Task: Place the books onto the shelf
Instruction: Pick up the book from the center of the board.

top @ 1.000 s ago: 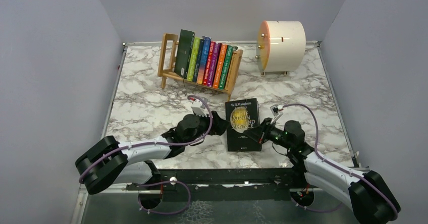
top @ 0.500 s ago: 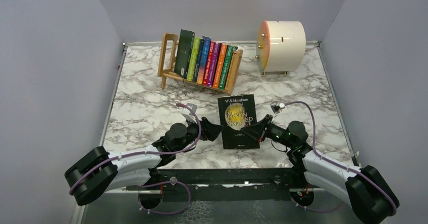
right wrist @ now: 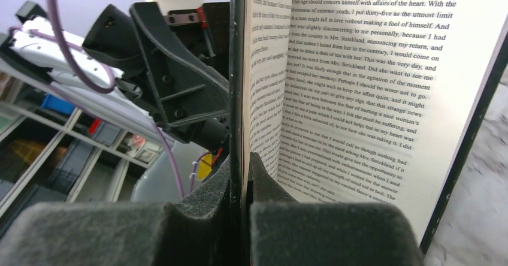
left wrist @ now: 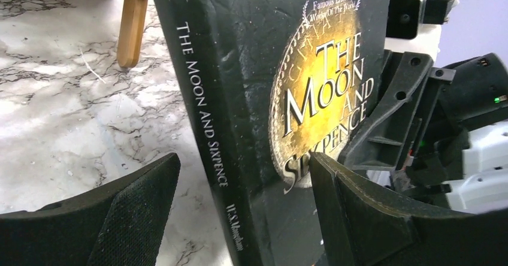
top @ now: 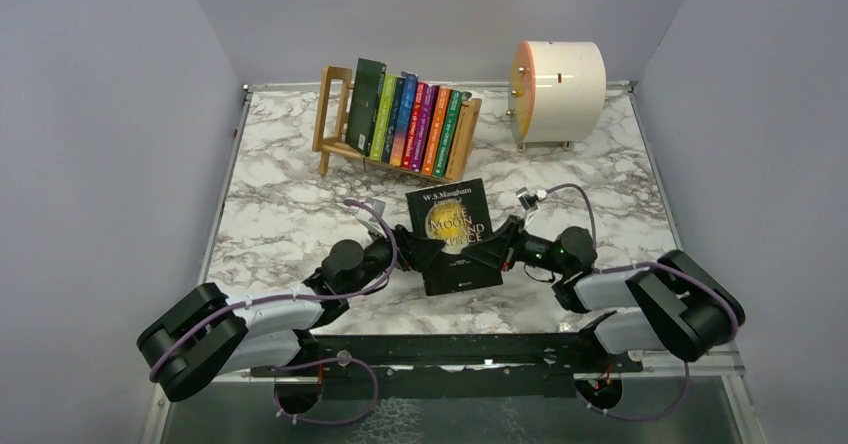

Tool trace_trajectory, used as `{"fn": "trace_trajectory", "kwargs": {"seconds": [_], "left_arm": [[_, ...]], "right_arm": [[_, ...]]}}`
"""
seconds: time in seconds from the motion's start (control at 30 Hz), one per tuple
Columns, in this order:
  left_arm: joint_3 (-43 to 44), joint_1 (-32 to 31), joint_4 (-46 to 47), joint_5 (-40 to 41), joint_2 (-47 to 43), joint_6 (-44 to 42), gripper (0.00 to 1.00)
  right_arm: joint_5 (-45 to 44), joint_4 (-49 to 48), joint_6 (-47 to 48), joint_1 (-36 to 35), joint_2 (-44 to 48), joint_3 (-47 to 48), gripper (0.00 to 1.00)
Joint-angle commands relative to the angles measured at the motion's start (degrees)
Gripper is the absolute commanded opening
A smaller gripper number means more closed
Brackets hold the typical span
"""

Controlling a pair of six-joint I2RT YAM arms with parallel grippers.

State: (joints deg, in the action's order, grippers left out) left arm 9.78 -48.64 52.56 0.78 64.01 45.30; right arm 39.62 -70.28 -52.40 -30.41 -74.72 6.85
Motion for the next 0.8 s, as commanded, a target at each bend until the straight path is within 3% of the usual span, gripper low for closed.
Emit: {"fn": "trace_trajectory", "kwargs": {"seconds": [0.0, 0.1, 0.33, 0.77], "left_arm": [[1.2, 1.3, 5.2, -3.8, 0.8, 1.5, 0.72], [0.7, 1.8, 5.7, -3.4, -0.6, 1.3, 0.71], [1.3, 2.7, 5.7, -3.4, -3.9, 0.4, 0.65], [3.9, 3.1, 5.7, -3.9, -7.3, 0.7, 0.39]], "right_arm": [[7.1, -25.2, -6.3, -0.3, -8.8, 4.7, 0.01], [10.8, -31.4, -8.2, -0.3, -15.1, 7.5, 0.01], [14.7, -31.4, -7.0, -0.3, -19.2, 11.5, 0.01], [21.7, -31.6, -12.0, -0.3, -22.8, 20.9, 0.01]]}}
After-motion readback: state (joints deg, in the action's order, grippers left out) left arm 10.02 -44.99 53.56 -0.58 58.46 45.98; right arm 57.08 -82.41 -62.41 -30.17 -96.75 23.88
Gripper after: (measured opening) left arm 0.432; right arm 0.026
